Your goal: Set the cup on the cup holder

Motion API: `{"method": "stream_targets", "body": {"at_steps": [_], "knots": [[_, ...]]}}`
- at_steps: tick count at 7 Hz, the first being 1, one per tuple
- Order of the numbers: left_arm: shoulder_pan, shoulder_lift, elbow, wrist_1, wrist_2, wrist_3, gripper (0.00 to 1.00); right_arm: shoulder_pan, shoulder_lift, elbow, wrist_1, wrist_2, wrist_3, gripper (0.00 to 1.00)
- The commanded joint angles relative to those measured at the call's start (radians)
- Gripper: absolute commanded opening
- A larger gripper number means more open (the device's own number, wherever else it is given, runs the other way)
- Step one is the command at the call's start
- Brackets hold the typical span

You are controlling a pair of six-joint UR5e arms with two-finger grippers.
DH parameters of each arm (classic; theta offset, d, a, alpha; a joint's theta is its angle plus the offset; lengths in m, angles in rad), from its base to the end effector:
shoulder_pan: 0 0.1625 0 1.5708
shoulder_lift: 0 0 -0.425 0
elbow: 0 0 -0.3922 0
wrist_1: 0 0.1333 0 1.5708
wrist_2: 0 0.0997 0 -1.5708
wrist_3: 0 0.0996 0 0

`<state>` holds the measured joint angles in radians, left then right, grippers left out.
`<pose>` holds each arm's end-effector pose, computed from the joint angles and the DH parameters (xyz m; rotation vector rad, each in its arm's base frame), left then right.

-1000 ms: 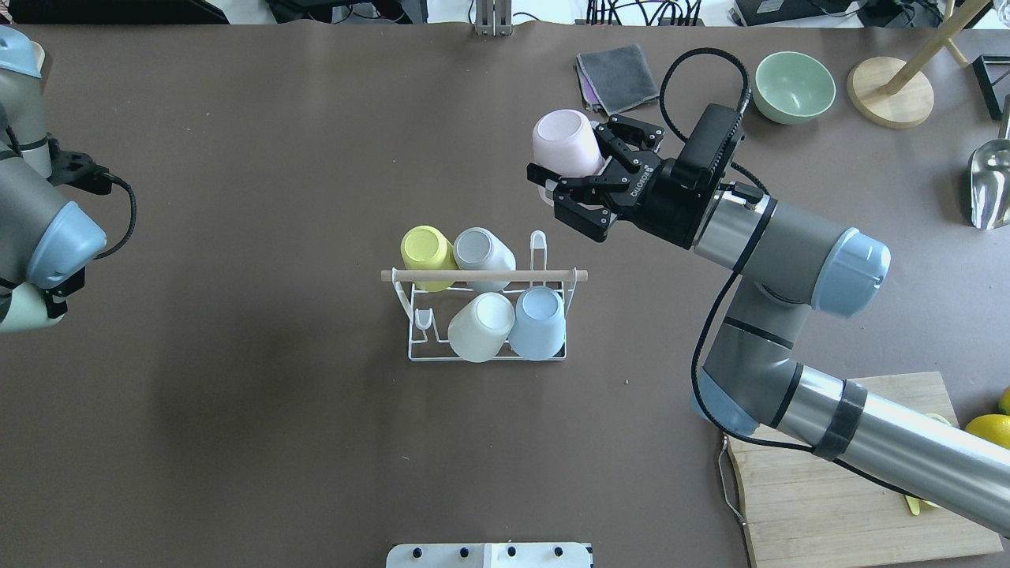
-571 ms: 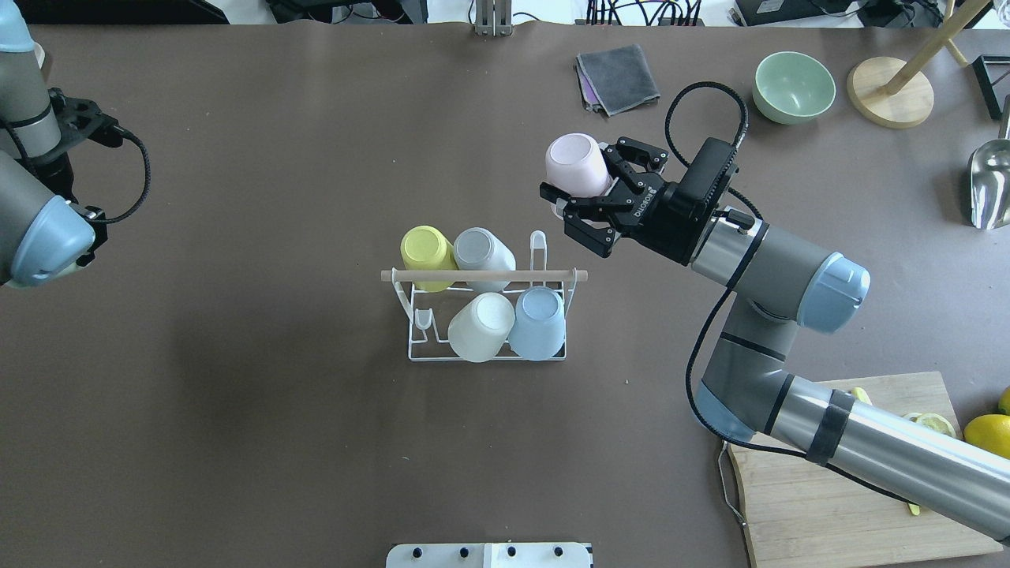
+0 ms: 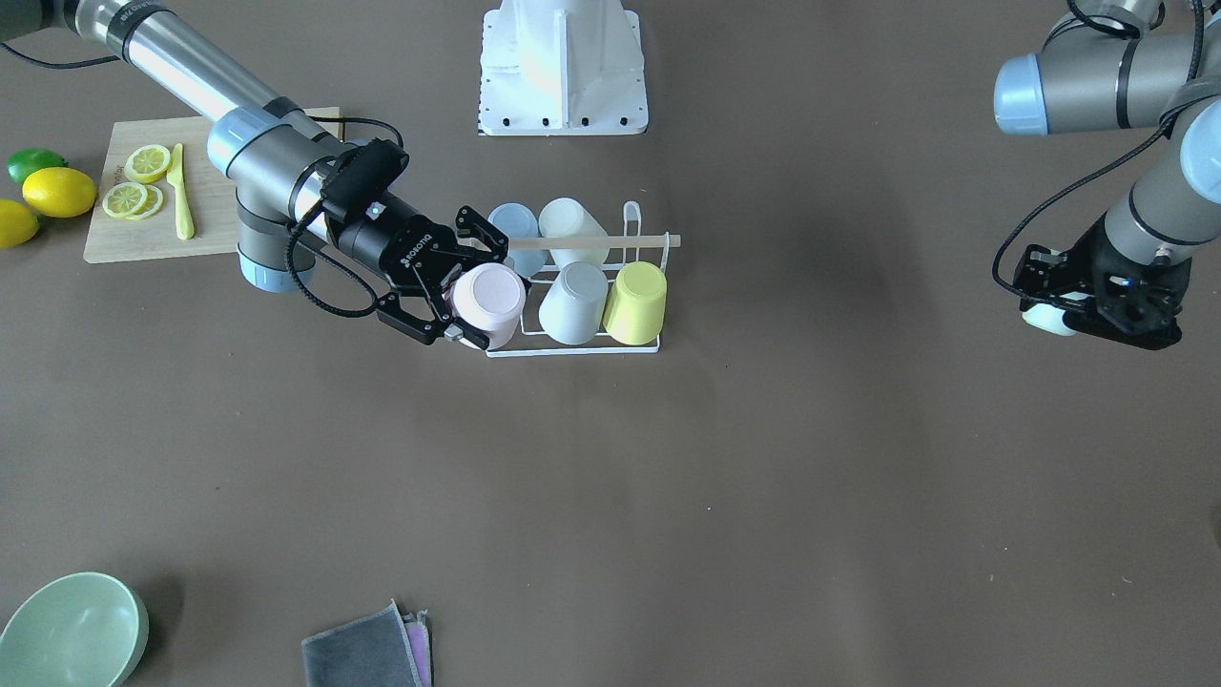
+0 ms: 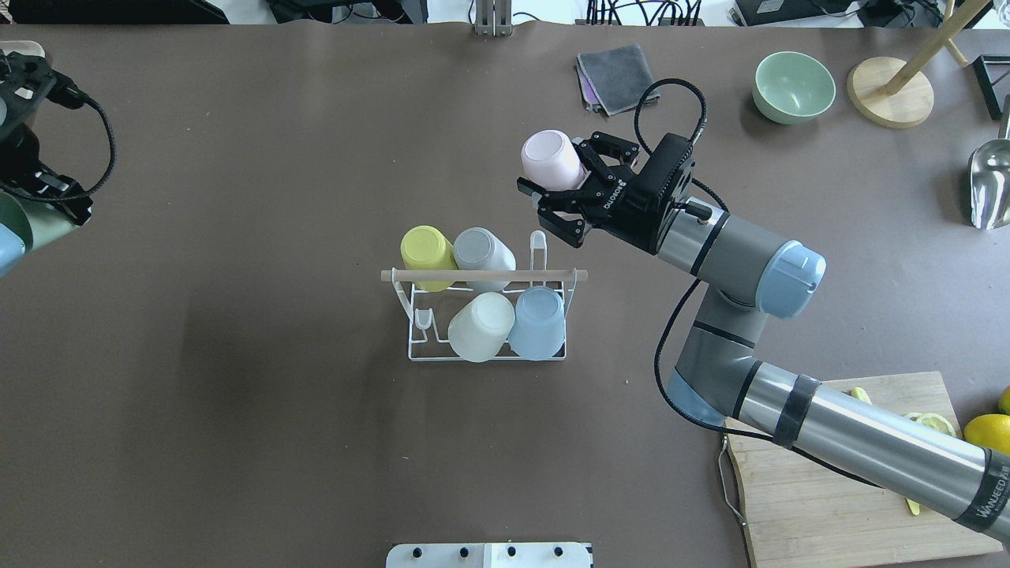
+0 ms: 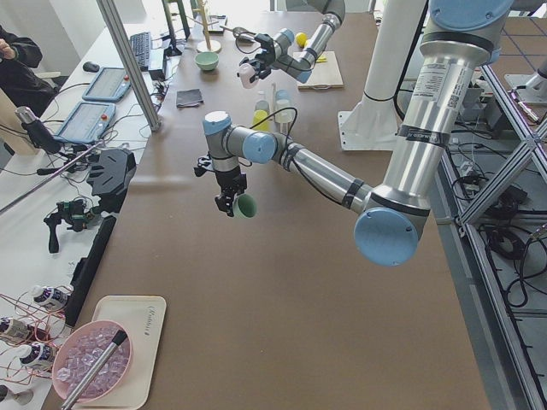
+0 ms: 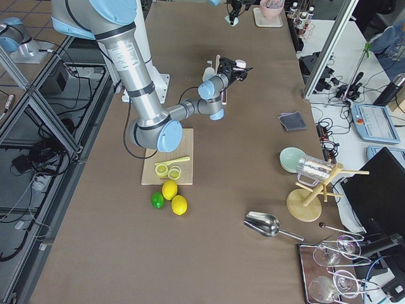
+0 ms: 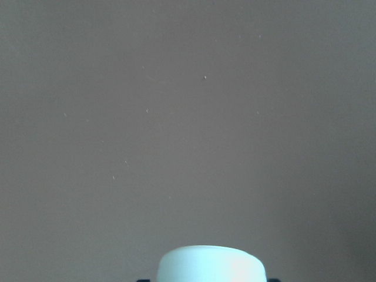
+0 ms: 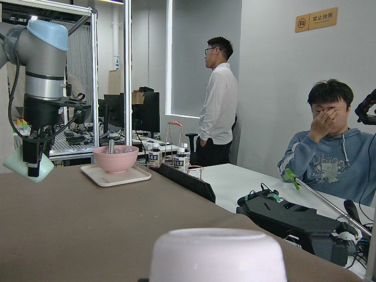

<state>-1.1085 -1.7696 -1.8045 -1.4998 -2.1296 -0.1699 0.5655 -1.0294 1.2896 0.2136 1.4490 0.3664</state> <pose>0.1791 -0.5399 0.4585 0.1637 0.6385 0.3828 -0.4629 -0.4660 0.2920 1.6352 -1.2395 -0.2748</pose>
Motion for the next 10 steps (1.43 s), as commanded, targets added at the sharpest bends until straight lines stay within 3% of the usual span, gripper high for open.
{"method": "stream_targets", "body": {"at_steps": [1,2,4,9,10], "knots": [[-0.007,0.140,-0.065,-0.352,-0.001,-0.191,0.00,0.002,0.008,-0.015,0.000,0.007,-0.004,0.00],[0.002,0.162,-0.047,-0.537,0.000,-0.301,0.00,0.002,0.014,-0.013,-0.008,0.008,-0.003,0.00],[0.042,0.118,-0.010,-0.789,0.002,-0.457,0.00,0.007,0.038,-0.013,-0.058,0.028,-0.003,0.00],[0.104,0.064,-0.003,-1.283,0.000,-0.614,0.00,-0.013,0.038,-0.010,-0.069,0.082,-0.003,0.00],[0.108,0.052,-0.012,-1.331,0.006,-0.612,0.00,-0.015,0.038,-0.009,-0.065,0.123,-0.003,0.00]]}}
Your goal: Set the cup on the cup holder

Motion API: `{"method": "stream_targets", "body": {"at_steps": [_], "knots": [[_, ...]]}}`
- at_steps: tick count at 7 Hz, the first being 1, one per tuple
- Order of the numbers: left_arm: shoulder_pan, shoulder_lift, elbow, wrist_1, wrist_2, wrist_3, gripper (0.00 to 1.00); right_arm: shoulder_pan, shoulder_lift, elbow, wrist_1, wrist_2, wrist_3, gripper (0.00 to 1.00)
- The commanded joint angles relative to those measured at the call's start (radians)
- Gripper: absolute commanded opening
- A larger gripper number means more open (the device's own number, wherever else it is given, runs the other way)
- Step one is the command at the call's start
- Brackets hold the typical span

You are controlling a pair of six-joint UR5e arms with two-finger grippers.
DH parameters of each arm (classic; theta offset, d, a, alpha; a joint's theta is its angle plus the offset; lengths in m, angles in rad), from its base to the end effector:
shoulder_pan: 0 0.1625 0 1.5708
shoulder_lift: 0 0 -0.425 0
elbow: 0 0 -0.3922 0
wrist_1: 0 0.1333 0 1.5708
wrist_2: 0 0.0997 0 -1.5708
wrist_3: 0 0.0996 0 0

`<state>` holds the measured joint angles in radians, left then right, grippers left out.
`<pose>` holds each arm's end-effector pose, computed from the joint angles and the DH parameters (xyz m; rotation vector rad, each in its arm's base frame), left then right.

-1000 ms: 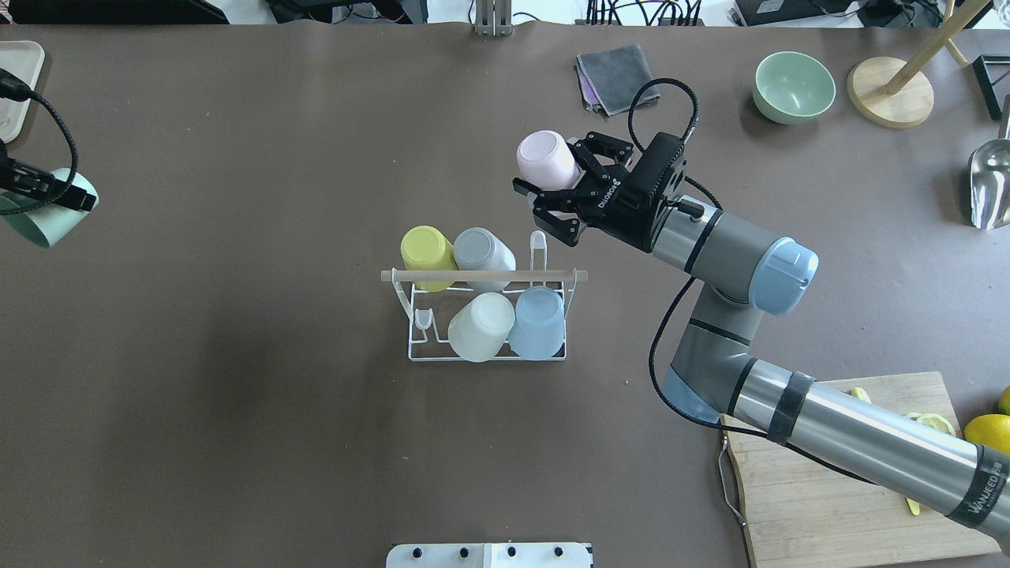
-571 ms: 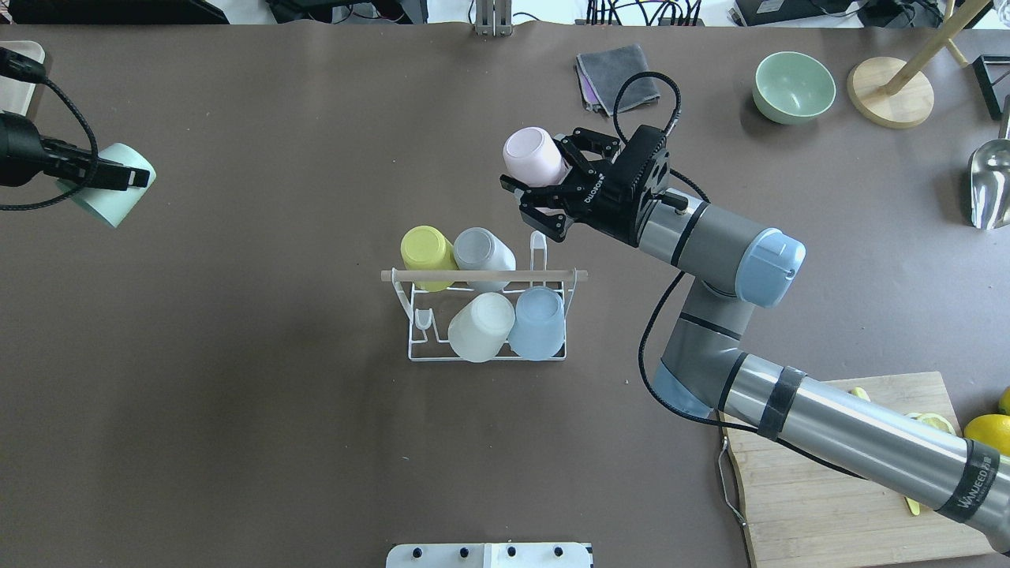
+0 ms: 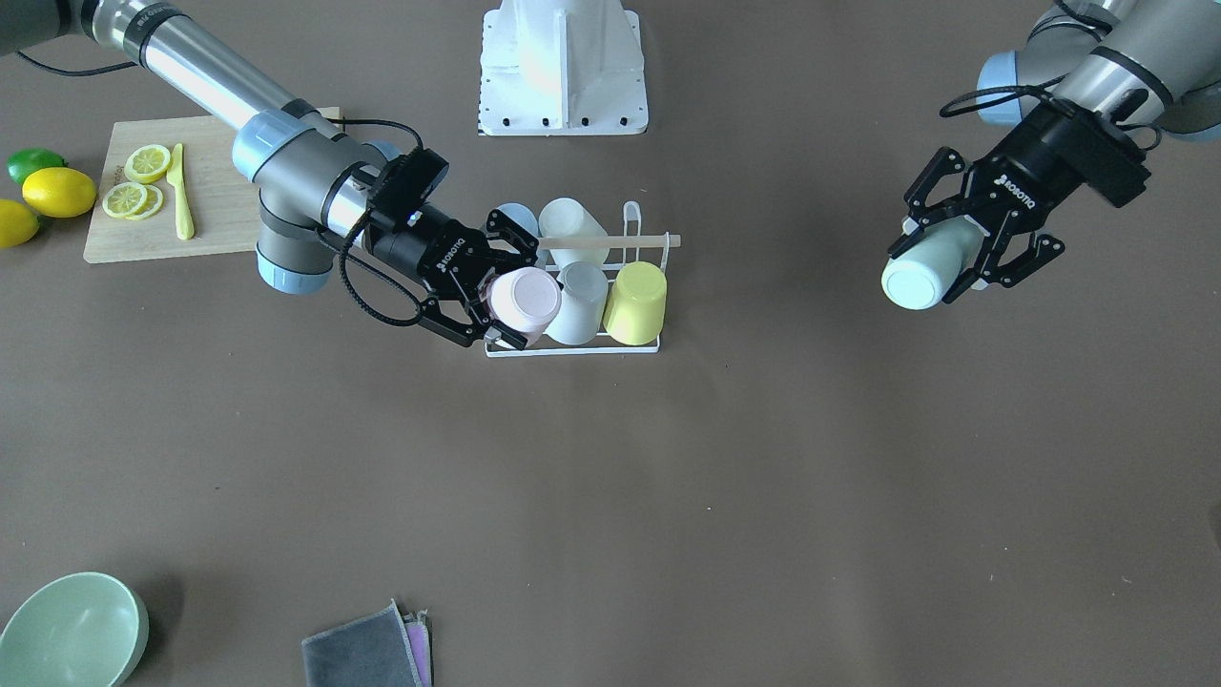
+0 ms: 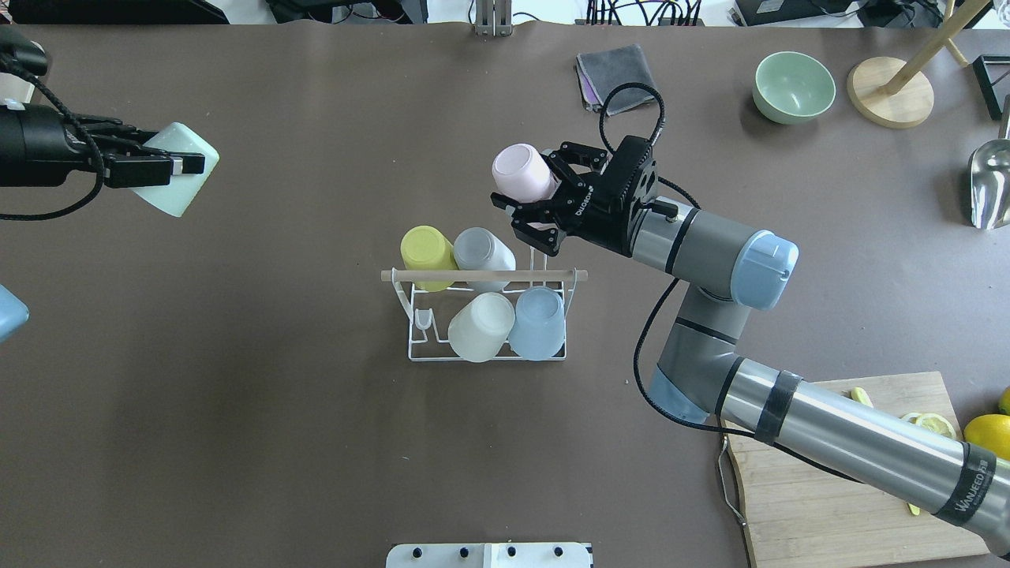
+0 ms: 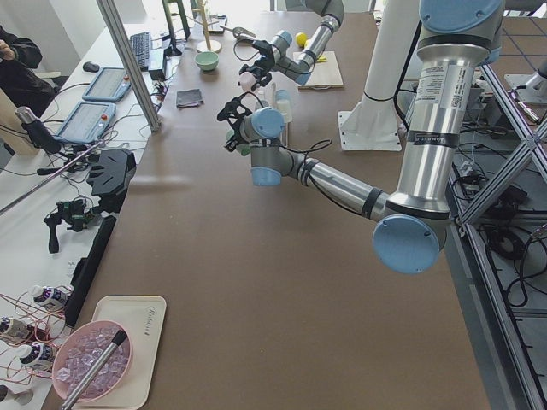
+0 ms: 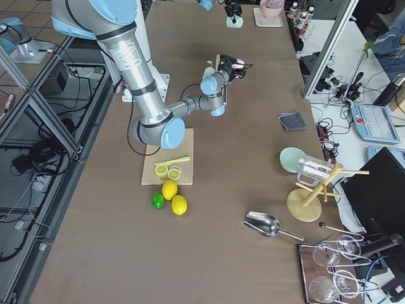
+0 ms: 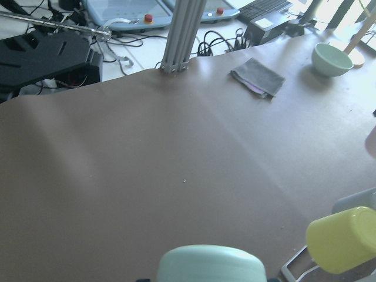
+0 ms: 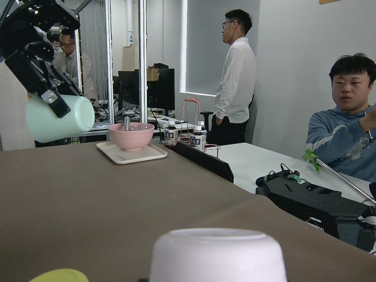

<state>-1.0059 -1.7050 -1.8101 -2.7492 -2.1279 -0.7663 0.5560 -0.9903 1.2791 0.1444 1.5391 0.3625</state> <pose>0.2041 -0.4726 0.3425 0.9091 1.2691 0.2729 -0.4865 -0.4630 0.2739 1.5763 -1.2708 -0.3843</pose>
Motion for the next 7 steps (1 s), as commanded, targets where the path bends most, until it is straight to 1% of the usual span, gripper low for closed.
{"method": "stream_targets", "body": {"at_steps": [1,2,3,4,5,7], "knots": [[0.035,-0.060,0.011,-0.161,0.047,-0.051,0.00,-0.005,-0.007,0.002,0.009,0.077,0.001,0.00],[0.090,-0.067,0.012,-0.243,0.110,-0.088,0.00,-0.007,-0.011,0.003,0.014,0.085,0.001,0.00],[0.139,-0.065,0.006,-0.310,0.194,-0.087,0.00,-0.002,-0.013,0.006,0.014,0.107,0.003,0.00],[0.170,-0.067,0.002,-0.348,0.257,-0.077,0.00,0.011,-0.013,0.008,0.014,0.134,0.006,0.00],[0.205,-0.086,0.003,-0.395,0.349,-0.074,0.00,0.021,-0.013,0.009,0.014,0.157,0.006,0.00],[0.248,-0.081,-0.020,-0.455,0.422,-0.073,0.00,0.028,-0.016,0.009,0.018,0.182,0.006,0.00]]}}
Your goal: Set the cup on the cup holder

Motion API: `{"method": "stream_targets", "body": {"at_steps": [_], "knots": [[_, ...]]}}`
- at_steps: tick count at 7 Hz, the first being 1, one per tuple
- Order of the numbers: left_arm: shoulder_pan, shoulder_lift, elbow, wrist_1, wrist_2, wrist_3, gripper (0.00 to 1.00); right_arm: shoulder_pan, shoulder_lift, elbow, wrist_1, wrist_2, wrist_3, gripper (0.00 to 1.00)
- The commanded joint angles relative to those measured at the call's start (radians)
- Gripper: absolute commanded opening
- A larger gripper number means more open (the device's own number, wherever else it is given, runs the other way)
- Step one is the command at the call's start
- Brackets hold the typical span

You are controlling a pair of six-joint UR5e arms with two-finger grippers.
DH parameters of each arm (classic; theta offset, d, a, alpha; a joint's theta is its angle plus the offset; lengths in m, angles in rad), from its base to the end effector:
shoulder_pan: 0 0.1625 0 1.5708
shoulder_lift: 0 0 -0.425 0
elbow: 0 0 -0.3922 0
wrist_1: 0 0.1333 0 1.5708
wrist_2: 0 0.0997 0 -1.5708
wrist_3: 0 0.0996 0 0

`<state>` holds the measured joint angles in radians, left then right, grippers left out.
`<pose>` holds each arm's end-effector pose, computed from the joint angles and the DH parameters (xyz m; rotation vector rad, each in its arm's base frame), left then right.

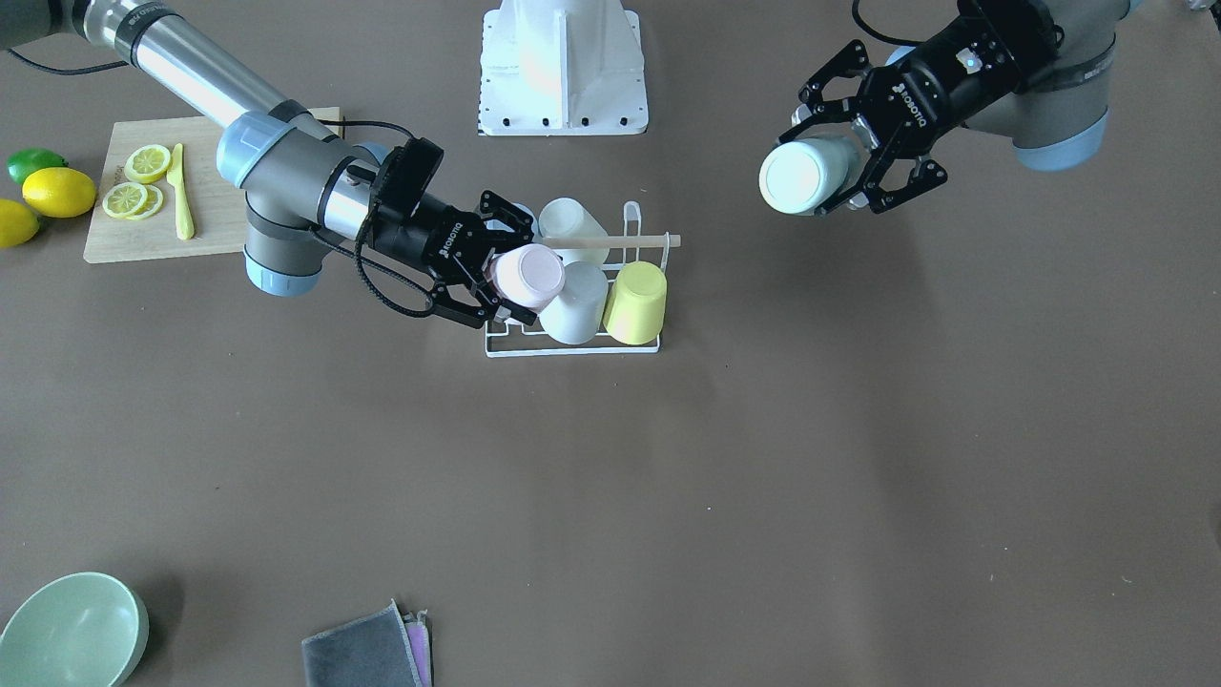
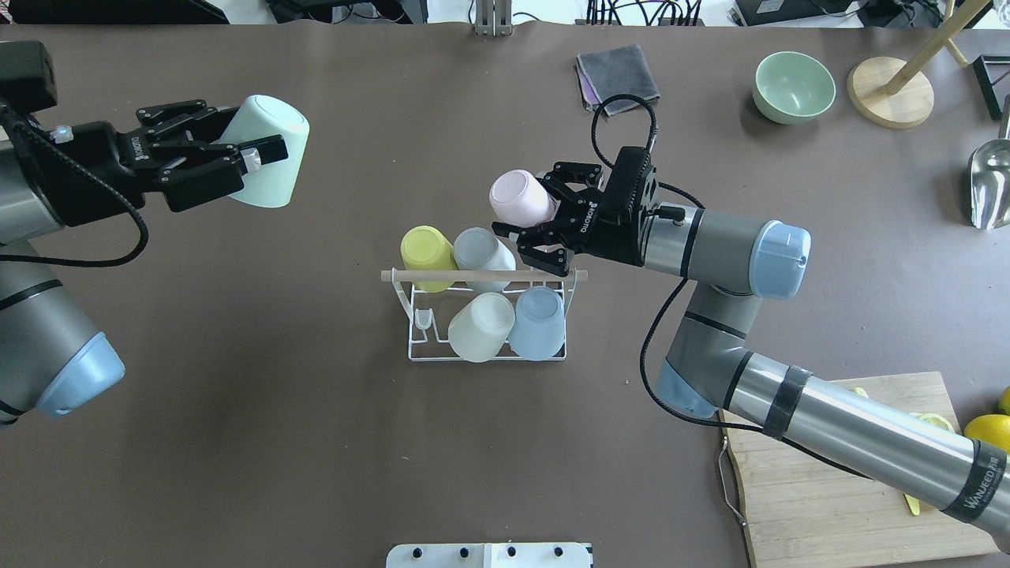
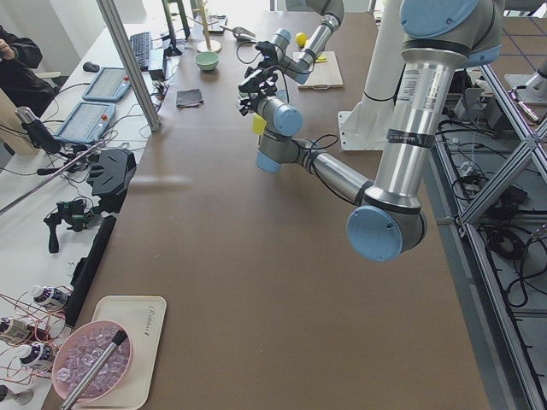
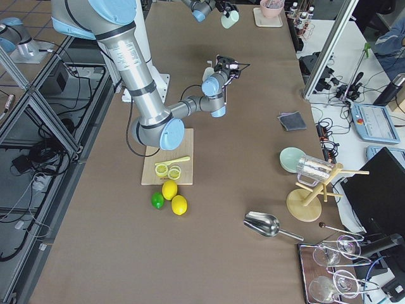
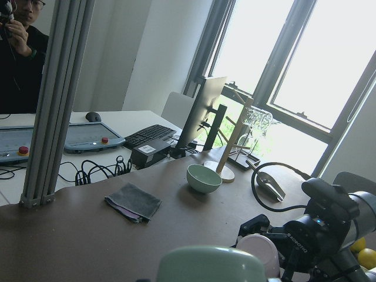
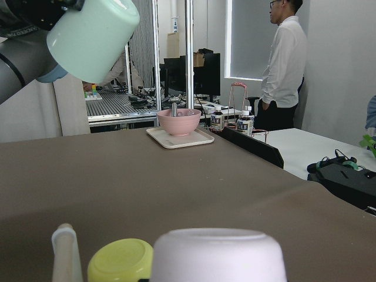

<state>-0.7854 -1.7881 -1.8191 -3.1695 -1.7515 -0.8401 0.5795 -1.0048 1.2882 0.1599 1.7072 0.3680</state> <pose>0.2586 -0.4218 0.2672 1.3327 1.5696 0.1526 -0.4790 -0.4566 0.2792 1.5378 -1.3564 -0.5303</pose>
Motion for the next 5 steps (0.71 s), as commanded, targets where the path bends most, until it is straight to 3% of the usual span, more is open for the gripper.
{"method": "stream_targets", "body": {"at_steps": [1,3,5], "knots": [[0.056,0.007,-0.011,-0.043,0.078,0.074,0.00,0.005,-0.006,0.000,0.019,0.025,0.000,0.00],[0.269,0.013,-0.009,-0.072,0.366,0.268,0.00,0.037,-0.006,0.002,0.021,0.118,0.000,0.00],[0.456,0.013,-0.002,-0.143,0.603,0.404,0.00,0.037,-0.008,0.000,0.021,0.123,0.000,0.00]]}}
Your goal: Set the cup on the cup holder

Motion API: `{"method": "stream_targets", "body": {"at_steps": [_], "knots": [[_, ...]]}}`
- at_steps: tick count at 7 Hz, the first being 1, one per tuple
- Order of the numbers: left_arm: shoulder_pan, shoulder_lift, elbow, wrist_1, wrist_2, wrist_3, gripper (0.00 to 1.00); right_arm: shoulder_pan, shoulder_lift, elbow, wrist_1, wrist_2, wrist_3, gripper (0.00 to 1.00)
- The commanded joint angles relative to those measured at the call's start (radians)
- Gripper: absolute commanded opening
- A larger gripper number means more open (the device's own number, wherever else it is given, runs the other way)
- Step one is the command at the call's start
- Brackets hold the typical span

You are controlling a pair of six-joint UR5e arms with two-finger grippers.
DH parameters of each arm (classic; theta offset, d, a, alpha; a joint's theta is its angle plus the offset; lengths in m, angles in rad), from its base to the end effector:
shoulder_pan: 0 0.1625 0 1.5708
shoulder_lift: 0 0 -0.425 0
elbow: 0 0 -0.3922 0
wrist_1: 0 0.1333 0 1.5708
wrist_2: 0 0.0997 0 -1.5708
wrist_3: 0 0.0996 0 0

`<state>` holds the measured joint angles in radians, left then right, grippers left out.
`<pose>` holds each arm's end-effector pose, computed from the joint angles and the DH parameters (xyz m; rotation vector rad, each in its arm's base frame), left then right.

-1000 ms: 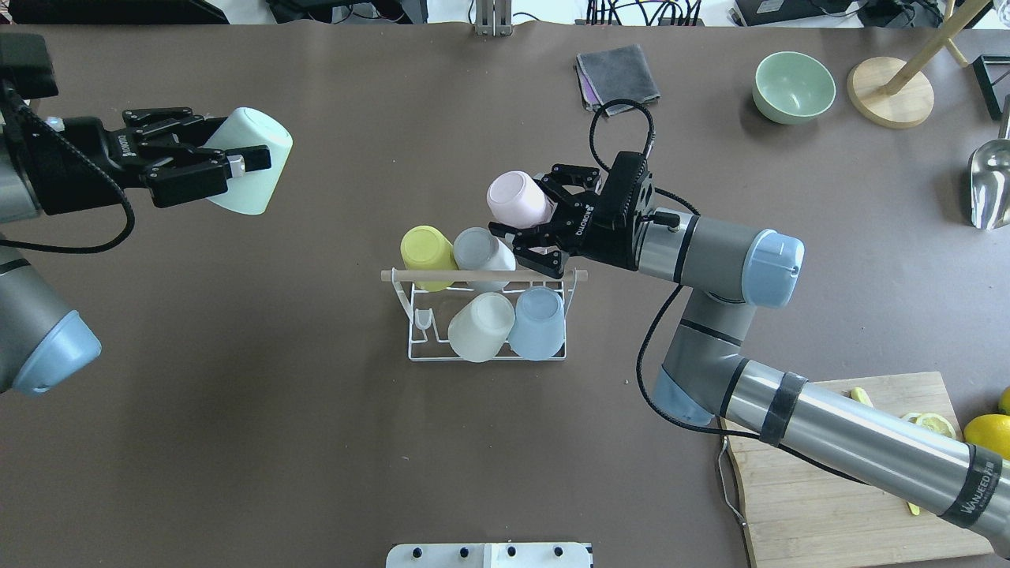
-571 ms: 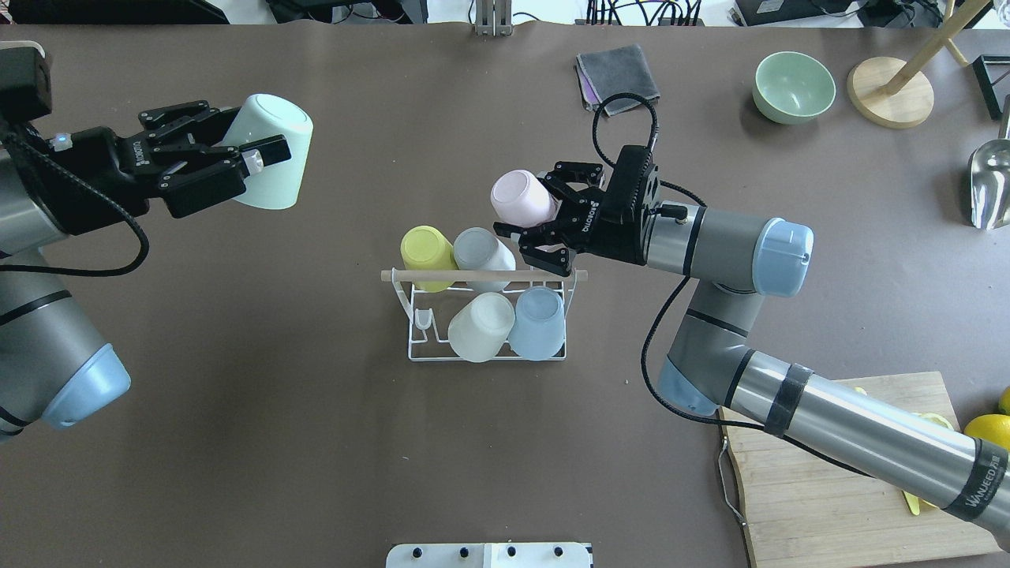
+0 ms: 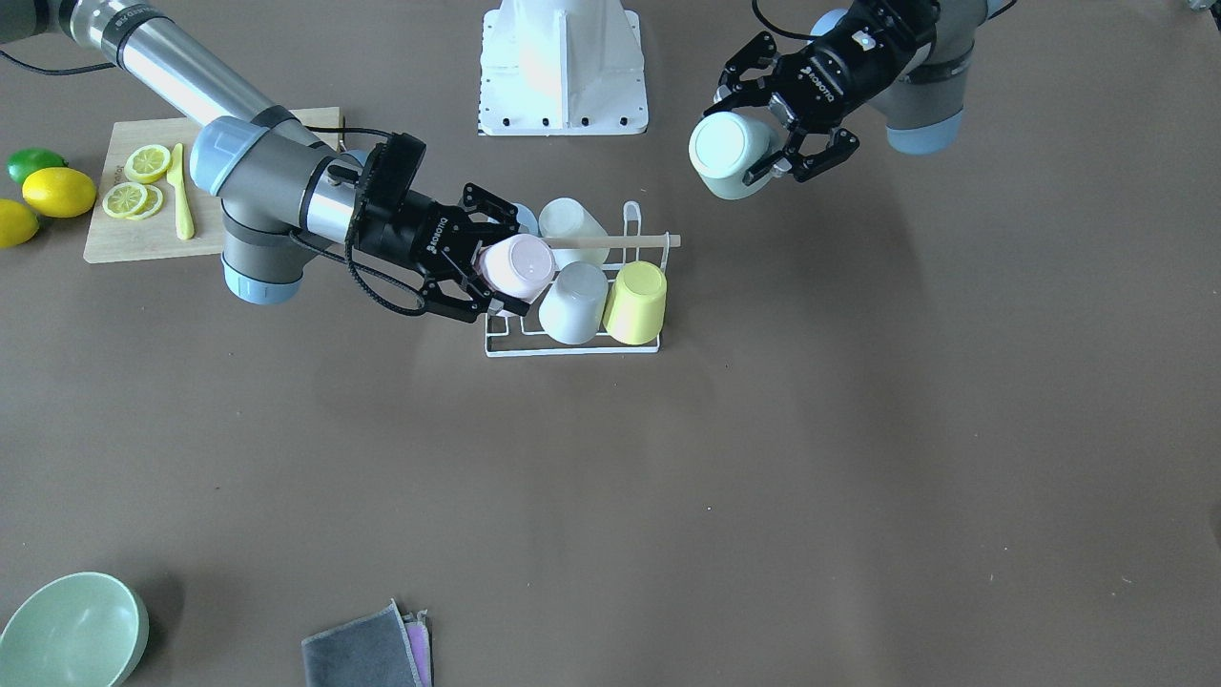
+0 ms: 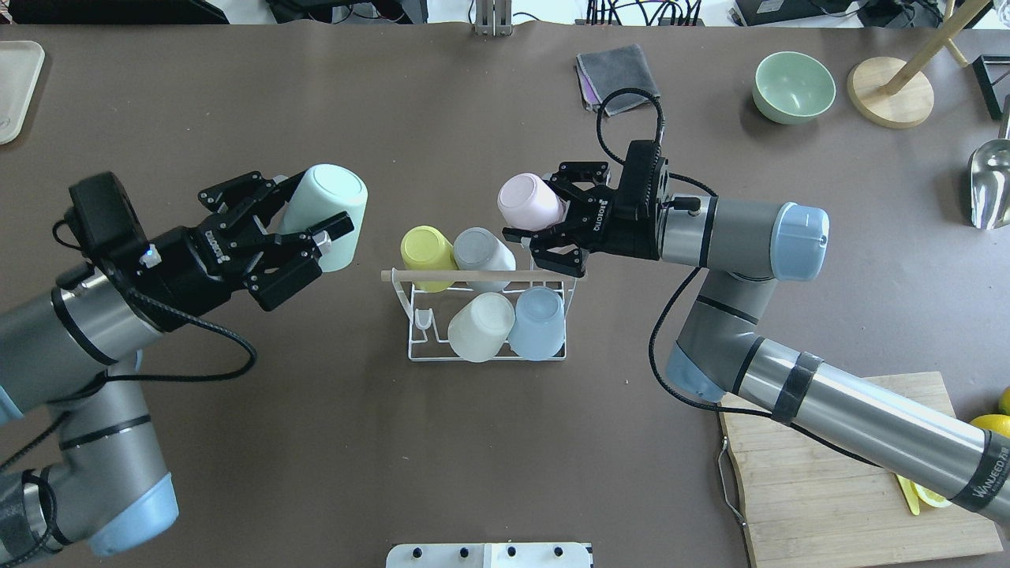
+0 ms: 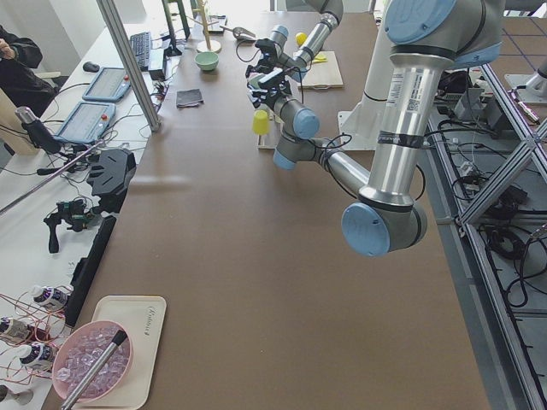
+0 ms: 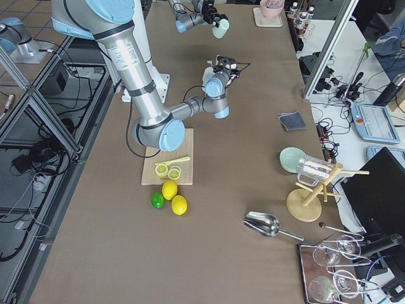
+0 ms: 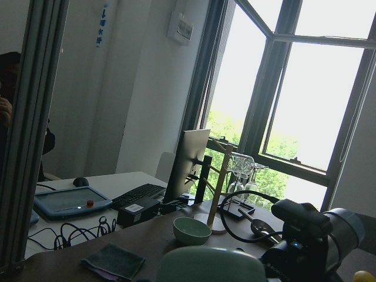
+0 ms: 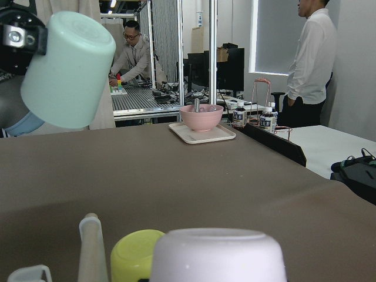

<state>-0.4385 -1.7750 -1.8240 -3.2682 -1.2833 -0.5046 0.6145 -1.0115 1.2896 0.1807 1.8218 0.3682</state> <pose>0.3504 -0.3427 0.2696 1.5707 1.4364 0.0601 -0.4644 -0.4606 0.2830 1.5287 -1.3972 -0.6212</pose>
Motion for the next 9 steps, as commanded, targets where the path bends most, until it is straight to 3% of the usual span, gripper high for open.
{"method": "stream_targets", "body": {"at_steps": [1,3,6,7,8,9], "knots": [[0.154,0.000,0.012,-0.062,0.174,0.113,0.00,0.001,0.001,-0.001,0.000,0.008,0.000,0.00],[0.237,-0.044,0.070,-0.057,0.257,0.130,0.00,-0.006,0.001,-0.001,0.000,0.008,-0.002,0.00],[0.242,-0.090,0.117,-0.045,0.266,0.133,0.00,-0.019,0.001,-0.007,0.000,0.007,-0.005,0.00],[0.238,-0.096,0.118,-0.045,0.266,0.135,0.00,-0.021,-0.001,-0.012,0.002,0.004,-0.005,0.21],[0.236,-0.106,0.118,-0.028,0.266,0.138,0.00,-0.022,-0.002,-0.028,0.040,0.002,0.000,0.53],[0.224,-0.116,0.127,-0.019,0.266,0.138,0.00,-0.025,-0.009,-0.070,0.102,0.001,0.008,0.92]]}}
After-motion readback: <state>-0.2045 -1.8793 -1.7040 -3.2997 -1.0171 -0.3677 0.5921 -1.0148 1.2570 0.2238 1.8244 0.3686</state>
